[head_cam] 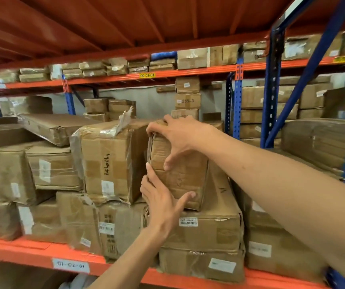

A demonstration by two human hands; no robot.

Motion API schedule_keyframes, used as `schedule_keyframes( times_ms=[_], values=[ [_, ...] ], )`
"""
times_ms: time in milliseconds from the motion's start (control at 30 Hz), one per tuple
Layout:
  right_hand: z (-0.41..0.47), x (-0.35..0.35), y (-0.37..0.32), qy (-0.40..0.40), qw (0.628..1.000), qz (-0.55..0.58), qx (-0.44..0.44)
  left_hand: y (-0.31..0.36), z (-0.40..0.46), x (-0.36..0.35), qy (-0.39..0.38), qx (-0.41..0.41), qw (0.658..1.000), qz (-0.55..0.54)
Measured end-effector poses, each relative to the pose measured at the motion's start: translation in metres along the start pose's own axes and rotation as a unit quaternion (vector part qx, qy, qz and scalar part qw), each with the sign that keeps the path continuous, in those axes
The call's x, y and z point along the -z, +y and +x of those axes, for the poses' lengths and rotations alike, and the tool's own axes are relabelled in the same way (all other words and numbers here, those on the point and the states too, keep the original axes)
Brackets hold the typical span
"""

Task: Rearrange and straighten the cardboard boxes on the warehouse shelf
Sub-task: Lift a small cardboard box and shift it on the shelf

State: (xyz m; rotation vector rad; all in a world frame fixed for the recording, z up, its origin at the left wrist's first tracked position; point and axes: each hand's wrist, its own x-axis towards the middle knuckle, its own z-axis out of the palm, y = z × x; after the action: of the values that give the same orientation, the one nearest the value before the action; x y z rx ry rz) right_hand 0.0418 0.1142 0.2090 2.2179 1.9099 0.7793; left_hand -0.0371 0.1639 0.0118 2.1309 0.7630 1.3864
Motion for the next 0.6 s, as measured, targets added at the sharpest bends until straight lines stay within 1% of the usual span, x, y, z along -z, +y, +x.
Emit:
schedule_keyframes(
  times_ms=[167, 200, 233, 267, 300, 333, 367, 400, 433, 533, 600],
  values=[
    [-0.035, -0.01, 0.03, 0.019, 0.996, 0.04, -0.074, -0.007, 0.012, 0.001, 0.011, -0.103, 0.994, 0.023],
    [-0.044, -0.012, 0.037, 0.015, 0.994, 0.053, -0.095, -0.013, 0.015, 0.004, 0.012, -0.102, 0.995, 0.006],
    [-0.053, -0.015, 0.044, 0.012, 0.991, 0.067, -0.117, -0.02, 0.019, 0.005, 0.003, -0.072, 0.997, -0.034],
    [-0.062, -0.018, 0.05, 0.012, 0.987, 0.08, -0.139, -0.026, 0.023, 0.007, -0.022, -0.021, 0.995, -0.096],
    [-0.071, -0.021, 0.056, 0.015, 0.983, 0.093, -0.159, -0.031, 0.027, 0.007, -0.061, 0.036, 0.983, -0.167],
    [-0.08, -0.026, 0.061, 0.02, 0.978, 0.109, -0.178, -0.033, 0.033, 0.007, -0.114, 0.078, 0.962, -0.236],
    [-0.09, -0.031, 0.064, 0.029, 0.972, 0.129, -0.195, -0.033, 0.038, 0.003, -0.17, 0.094, 0.936, -0.293],
    [-0.1, -0.037, 0.066, 0.044, 0.965, 0.15, -0.209, -0.03, 0.042, -0.003, -0.214, 0.093, 0.913, -0.336],
    [-0.11, -0.043, 0.068, 0.063, 0.959, 0.168, -0.221, -0.026, 0.047, -0.011, -0.238, 0.085, 0.897, -0.364],
    [-0.127, -0.057, 0.071, 0.126, 0.937, 0.211, -0.249, -0.012, 0.057, -0.031, -0.239, 0.065, 0.875, -0.415],
    [-0.128, -0.058, 0.075, 0.155, 0.931, 0.216, -0.251, -0.006, 0.063, -0.036, -0.236, 0.041, 0.875, -0.421]
  ],
)
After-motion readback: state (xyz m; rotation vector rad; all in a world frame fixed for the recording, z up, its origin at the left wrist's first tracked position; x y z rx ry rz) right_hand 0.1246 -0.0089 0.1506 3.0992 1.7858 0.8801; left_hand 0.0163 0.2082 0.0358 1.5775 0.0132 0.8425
